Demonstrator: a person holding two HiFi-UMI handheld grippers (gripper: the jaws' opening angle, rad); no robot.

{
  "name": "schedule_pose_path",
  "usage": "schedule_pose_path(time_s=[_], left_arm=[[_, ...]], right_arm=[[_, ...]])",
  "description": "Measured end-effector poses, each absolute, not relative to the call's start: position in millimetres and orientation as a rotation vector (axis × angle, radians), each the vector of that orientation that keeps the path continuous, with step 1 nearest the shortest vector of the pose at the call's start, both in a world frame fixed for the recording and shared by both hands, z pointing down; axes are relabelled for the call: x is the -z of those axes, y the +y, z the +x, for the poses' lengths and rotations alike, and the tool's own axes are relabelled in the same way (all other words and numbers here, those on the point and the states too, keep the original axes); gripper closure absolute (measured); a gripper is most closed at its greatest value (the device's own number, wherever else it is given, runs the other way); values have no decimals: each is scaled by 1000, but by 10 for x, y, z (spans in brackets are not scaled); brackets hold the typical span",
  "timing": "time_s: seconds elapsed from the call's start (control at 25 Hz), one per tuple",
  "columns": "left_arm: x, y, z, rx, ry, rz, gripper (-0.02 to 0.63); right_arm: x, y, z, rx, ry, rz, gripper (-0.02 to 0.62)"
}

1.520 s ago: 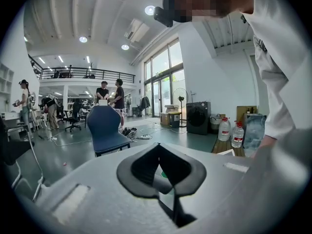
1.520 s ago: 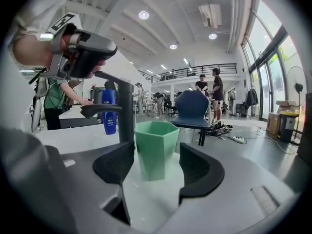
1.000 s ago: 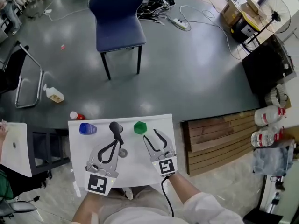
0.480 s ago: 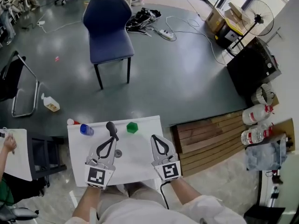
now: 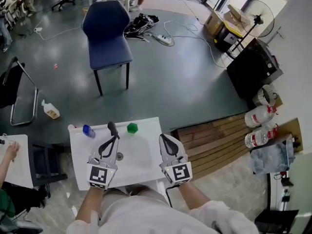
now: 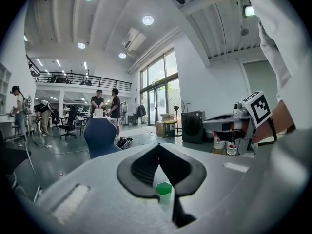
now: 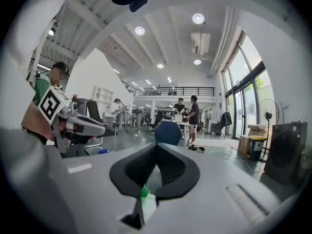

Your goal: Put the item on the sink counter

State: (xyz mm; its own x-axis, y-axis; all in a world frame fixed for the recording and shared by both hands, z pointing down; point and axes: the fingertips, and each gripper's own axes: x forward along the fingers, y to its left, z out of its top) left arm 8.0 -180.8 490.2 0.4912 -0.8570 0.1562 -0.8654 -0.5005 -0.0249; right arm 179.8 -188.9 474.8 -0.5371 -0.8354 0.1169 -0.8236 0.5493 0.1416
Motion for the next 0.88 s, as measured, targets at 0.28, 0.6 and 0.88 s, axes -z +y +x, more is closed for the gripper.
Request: schedule_pose_path(time_s=[0.28, 0.6, 0.88], left_arm=[[-4759, -1723, 139, -216, -1548, 2687, 600], [-4689, -1651, 179, -216, -1566, 2697, 600], [-4675, -1601, 186, -218, -1585, 2694, 600]], right_arm=[[-4537, -1752, 1856, 104, -2636, 1421, 594], [-4455, -1674, 1903, 92, -2658, 1417, 594], [-4440, -1612, 1905, 104, -2674, 1393, 593]])
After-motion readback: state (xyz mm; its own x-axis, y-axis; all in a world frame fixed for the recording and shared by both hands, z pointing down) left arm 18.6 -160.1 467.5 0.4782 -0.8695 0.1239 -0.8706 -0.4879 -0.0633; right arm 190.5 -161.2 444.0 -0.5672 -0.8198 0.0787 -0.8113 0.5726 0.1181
